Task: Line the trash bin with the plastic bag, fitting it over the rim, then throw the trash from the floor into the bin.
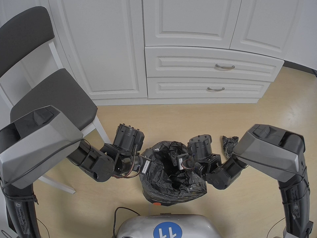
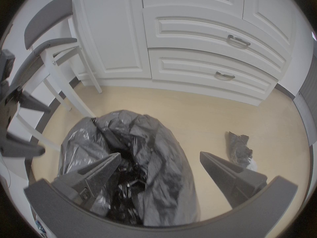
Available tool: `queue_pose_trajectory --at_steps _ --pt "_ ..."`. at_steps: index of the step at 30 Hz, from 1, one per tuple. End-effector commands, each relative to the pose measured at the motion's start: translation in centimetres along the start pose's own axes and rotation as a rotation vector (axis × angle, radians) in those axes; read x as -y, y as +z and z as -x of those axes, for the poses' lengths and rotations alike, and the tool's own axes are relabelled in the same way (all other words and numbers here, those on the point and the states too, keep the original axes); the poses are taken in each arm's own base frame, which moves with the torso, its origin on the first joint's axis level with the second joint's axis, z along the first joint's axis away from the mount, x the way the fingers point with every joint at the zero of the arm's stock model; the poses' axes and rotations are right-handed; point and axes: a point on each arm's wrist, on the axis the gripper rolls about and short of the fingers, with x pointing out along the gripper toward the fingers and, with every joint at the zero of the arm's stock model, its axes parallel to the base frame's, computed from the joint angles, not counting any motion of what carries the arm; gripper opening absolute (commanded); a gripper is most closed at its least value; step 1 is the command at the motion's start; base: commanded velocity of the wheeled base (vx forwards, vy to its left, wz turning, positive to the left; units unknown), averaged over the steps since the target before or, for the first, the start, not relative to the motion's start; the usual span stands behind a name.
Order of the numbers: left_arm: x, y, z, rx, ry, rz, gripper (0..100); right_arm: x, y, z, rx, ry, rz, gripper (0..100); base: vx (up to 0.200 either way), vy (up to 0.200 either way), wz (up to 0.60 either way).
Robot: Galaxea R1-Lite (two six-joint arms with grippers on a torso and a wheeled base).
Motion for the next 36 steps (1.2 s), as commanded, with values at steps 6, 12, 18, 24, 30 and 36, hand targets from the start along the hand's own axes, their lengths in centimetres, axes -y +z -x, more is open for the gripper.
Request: queue_pose_trajectory --at_steps 6,12,18,24,30,36 --pt "-0.7 -0.4 0.8 -0.003 0.012 0.006 100 -2.6 0.2 -5.8 0.172 0.036 -0.193 100 0.0 0.0 0.0" --pt "-0.7 -0.8 0.2 -0.017 0.008 -0.001 100 -2.5 2.7 -6.2 0.305 0.066 -0.327 100 0.0 0.0 0.0" --pt "-1.1 -1.6 -2.1 -0.042 0.023 -0.007 100 -0.5 4.1 -4.4 0.323 0.038 -0.314 100 0.0 0.0 0.0" --pt "-2.6 -1.4 -4.4 -0.031 0.049 0.006 100 3.3 5.1 -0.2 0.259 0.007 -0.149 100 0.0 0.0 0.0" --pt "-5.3 -0.9 -6.4 -0.011 0.099 0.059 100 6.3 3.9 0.9 0.19 -0.062 -0.013 100 0.0 0.0 0.0" --pt "-5.8 -0.3 -6.4 0.018 0.106 0.127 100 7.2 3.1 1.4 0.148 -0.08 0.038 100 0.0 0.0 0.0"
